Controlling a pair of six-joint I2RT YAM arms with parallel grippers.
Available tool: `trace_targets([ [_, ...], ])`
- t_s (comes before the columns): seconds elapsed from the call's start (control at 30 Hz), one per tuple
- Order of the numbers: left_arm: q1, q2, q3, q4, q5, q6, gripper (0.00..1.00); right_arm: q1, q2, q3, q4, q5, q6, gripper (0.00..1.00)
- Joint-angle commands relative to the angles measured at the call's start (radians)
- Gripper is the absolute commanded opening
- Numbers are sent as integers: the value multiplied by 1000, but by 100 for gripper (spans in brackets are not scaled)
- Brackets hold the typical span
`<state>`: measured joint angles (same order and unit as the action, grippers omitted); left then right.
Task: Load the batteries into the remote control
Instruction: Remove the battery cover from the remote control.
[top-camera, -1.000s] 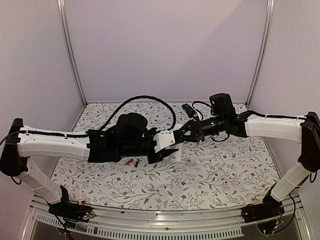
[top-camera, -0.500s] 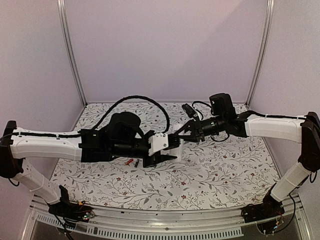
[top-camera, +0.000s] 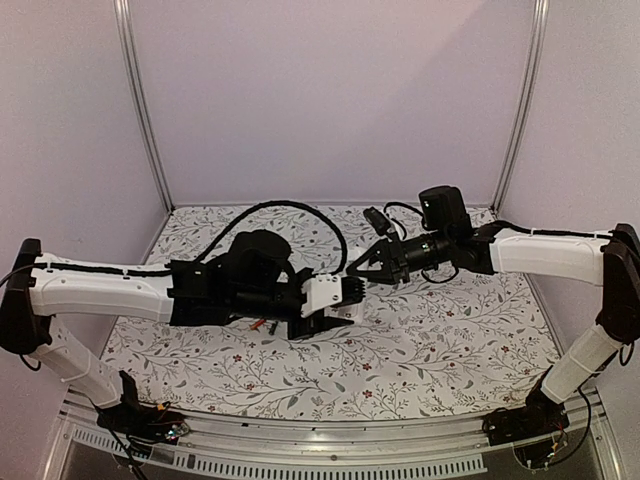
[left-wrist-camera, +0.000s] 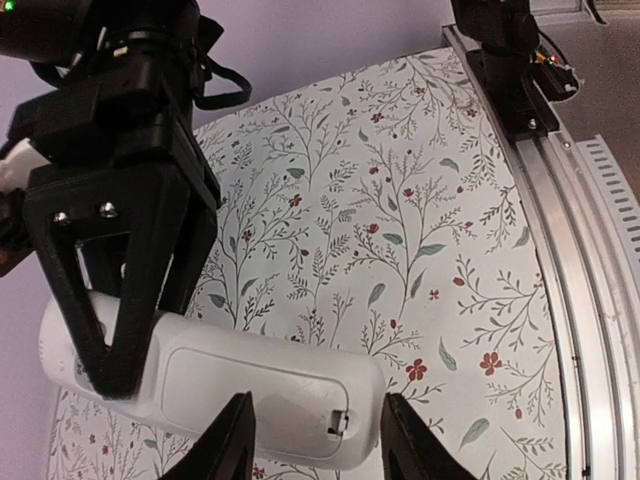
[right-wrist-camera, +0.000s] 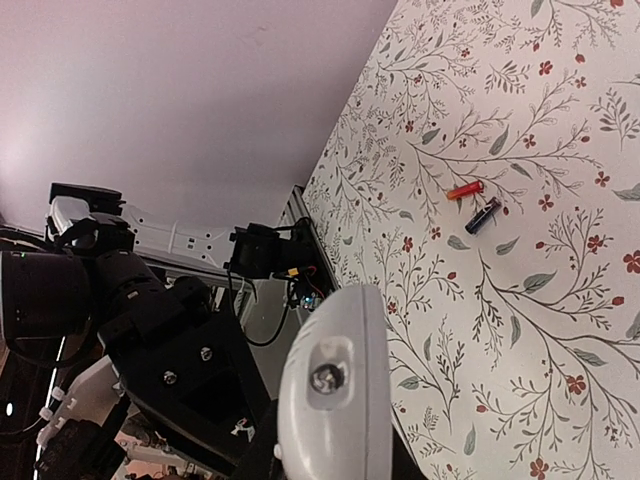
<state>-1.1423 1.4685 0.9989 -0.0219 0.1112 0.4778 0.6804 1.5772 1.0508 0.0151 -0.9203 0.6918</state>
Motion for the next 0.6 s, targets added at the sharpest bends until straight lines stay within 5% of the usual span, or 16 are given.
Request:
trace_targets([
  [0.0, 9, 17, 19, -5, -41, 14, 43, 1, -3, 31, 14, -32, 7, 0],
  [0.57, 1, 11, 4, 72, -155, 54, 36, 9, -2, 36, 23, -49, 22, 0],
])
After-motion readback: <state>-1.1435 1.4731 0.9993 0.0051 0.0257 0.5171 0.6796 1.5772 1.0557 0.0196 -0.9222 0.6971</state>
